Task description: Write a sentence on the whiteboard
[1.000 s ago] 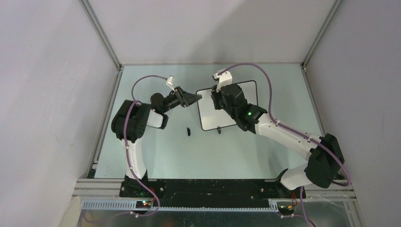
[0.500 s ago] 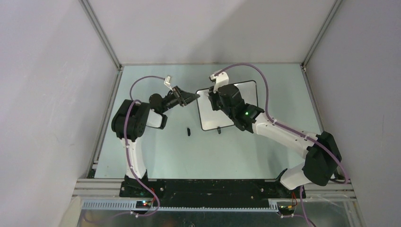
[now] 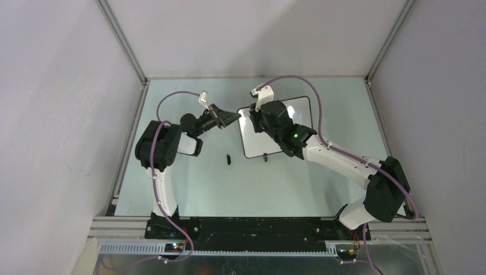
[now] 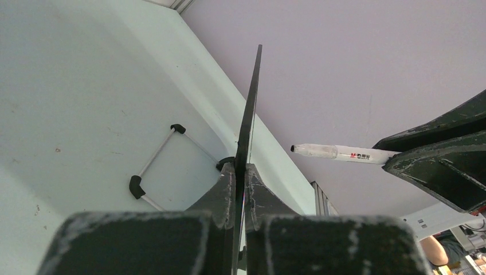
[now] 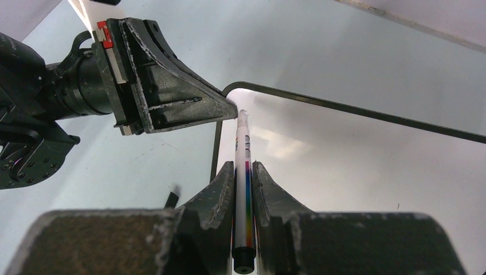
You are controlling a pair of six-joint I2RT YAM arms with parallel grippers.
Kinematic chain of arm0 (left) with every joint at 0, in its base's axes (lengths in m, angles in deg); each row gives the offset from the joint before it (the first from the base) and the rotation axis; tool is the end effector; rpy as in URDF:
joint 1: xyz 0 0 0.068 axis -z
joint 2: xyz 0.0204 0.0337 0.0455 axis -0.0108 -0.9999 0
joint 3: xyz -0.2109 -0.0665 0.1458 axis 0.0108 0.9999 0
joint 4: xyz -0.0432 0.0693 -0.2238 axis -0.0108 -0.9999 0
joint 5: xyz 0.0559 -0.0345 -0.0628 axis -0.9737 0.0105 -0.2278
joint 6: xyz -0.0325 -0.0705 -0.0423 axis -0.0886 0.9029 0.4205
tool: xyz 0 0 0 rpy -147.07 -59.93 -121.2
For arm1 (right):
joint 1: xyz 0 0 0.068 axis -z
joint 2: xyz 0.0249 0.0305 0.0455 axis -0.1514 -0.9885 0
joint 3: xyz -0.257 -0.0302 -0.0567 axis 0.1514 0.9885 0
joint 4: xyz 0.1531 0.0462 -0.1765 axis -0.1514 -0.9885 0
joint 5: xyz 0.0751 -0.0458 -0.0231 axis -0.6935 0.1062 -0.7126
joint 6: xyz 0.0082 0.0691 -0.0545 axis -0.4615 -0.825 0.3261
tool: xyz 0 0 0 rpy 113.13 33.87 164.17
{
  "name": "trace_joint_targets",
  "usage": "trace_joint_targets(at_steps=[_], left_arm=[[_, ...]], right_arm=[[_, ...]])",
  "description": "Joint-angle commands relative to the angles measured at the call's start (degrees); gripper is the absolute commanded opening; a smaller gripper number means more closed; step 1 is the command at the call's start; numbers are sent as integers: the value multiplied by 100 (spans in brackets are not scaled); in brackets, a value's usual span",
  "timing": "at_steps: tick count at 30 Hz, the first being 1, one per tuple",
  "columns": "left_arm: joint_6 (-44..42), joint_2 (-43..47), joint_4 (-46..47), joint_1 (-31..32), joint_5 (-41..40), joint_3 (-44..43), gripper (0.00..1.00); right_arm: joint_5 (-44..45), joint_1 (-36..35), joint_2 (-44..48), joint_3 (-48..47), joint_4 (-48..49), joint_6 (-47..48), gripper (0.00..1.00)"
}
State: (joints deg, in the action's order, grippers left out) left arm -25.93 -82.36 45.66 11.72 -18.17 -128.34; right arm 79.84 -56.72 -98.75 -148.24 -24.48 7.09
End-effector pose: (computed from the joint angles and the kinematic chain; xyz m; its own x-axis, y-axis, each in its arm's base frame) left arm 0.3699 -0.1389 0.1868 -0.6064 -0.4874 -0.6283 0.6193 0.2062 -0.7576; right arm 0.2652 0.2594 0.3139 -0.2742 -0.1630 -0.9477 -0.4939 0.8695 -0.0066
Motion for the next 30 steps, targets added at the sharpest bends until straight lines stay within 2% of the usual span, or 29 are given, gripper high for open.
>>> trace_joint_targets(at_steps=[1,30], left_arm=[[27,-18,248,-17,24,-148,0],[-138,67,244,29,108,-115,0]], right_arm=[[11,-42,-68,-262,43,71,0],[253,-41,-350,-442,-66,54,0]])
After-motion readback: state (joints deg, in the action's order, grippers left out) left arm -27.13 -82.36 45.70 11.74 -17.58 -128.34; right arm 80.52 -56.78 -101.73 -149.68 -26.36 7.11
